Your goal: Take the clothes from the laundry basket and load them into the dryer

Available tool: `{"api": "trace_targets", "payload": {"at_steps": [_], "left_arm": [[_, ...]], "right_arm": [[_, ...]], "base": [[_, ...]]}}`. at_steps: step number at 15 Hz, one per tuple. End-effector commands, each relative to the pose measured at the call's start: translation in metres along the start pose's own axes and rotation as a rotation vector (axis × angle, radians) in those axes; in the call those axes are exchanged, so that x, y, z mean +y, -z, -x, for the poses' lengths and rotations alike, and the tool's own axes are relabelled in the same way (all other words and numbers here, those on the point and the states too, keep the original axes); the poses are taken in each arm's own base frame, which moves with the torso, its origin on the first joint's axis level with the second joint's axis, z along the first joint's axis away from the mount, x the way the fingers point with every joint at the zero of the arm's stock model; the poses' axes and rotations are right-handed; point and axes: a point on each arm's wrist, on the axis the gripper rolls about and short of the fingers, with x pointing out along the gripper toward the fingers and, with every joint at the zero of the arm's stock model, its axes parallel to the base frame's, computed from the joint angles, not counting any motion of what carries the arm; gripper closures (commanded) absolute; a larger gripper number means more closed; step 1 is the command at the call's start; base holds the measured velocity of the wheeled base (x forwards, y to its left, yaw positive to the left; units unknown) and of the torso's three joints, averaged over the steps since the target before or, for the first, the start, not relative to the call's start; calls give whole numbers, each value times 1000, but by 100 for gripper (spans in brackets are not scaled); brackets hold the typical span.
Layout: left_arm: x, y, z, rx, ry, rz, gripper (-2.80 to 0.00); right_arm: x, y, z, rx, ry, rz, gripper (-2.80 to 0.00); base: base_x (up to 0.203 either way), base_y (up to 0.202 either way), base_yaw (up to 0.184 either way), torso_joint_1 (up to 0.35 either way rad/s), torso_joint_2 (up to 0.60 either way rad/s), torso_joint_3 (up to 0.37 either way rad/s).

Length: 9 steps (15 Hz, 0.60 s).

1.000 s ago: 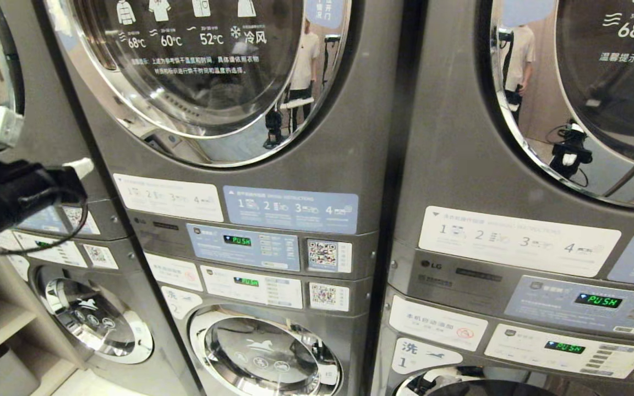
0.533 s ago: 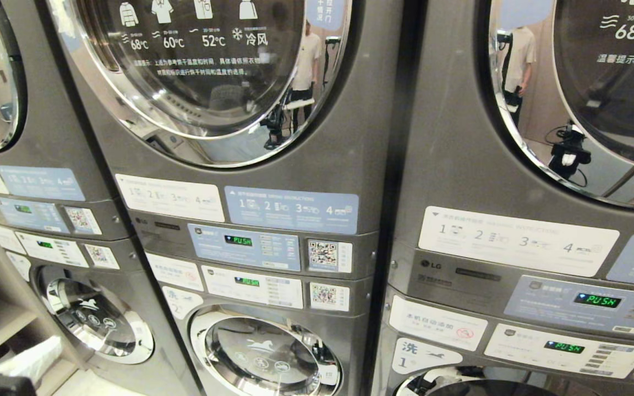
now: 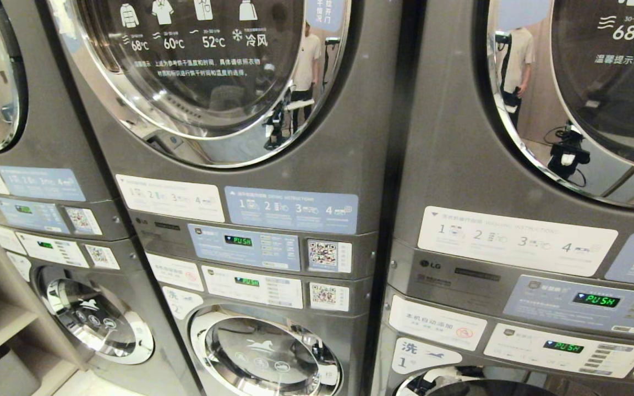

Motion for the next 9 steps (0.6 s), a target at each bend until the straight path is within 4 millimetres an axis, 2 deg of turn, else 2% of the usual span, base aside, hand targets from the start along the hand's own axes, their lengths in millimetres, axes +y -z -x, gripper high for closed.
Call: {"api": "trace_targets", "payload": {"at_steps": [1, 4, 9], "left_arm": [[-1, 4, 7, -94, 107, -73, 0], [0, 5, 11, -200, 110, -61, 0], [0, 5, 10, -151, 3, -20, 0]], "right_arm": [[0, 0, 0, -2, -1, 0, 0], [0, 0, 0, -3, -1, -5, 0], [0, 0, 0, 0, -5, 8, 0]], "base": [[0, 0, 0, 0, 0, 0], [0, 0, 0, 0, 0, 0], [0, 0, 0, 0, 0, 0]]}}
